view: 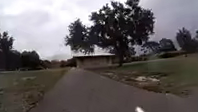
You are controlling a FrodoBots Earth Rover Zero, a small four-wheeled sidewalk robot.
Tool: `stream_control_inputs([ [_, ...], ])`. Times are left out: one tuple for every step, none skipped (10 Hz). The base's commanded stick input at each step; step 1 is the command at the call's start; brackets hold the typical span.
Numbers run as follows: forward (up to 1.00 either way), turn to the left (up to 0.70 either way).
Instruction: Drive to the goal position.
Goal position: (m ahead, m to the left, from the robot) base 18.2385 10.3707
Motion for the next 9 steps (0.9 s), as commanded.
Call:
stream_control_inputs([
  [0.84,0.03],
  [0.84,0.07],
  [0.84,0.22],
  [0.84,0.32],
  [0.84,0.32],
  [0.84,0.18],
  [0.84,0.12],
  [0.84,0.05],
  [0.84,0.03],
])
